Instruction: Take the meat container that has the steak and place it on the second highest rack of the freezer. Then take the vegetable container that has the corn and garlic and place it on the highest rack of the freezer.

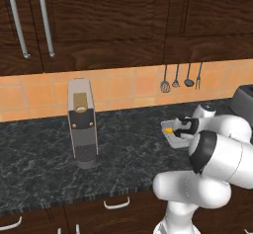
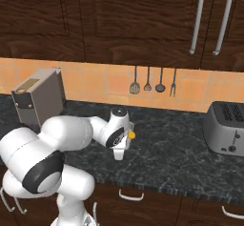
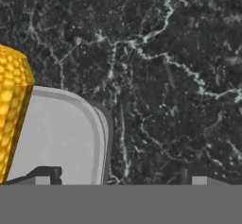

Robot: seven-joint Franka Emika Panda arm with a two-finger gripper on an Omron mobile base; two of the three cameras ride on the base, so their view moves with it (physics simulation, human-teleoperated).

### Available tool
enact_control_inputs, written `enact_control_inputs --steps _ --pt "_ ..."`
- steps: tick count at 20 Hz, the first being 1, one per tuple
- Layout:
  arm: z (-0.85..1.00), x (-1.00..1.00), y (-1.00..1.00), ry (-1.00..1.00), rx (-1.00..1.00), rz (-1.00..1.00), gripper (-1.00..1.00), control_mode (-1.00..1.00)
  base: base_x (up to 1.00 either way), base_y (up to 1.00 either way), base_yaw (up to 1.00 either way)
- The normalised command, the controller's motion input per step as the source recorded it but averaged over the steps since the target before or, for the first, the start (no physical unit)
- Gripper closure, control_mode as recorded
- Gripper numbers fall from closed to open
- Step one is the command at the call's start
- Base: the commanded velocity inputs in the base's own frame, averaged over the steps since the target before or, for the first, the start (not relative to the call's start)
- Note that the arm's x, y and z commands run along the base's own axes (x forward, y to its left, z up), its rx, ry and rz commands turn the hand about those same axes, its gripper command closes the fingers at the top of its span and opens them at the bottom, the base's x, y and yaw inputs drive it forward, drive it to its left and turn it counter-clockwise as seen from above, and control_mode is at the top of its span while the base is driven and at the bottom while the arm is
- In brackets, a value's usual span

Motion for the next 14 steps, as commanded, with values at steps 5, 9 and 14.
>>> enact_control_inputs --steps 5,9,14 --pt "0.0 0.15 0.0 0.03 0.0 -0.03 -1.0 -1.0 0.0 0.0 0.0" --pt "-0.02 0.05 0.0 0.04 0.0 0.0 -1.0 -1.0 0.0 0.0 0.0" --pt "-0.22 0.03 0.0 0.0 0.0 0.0 -1.0 -1.0 0.0 0.0 0.0"
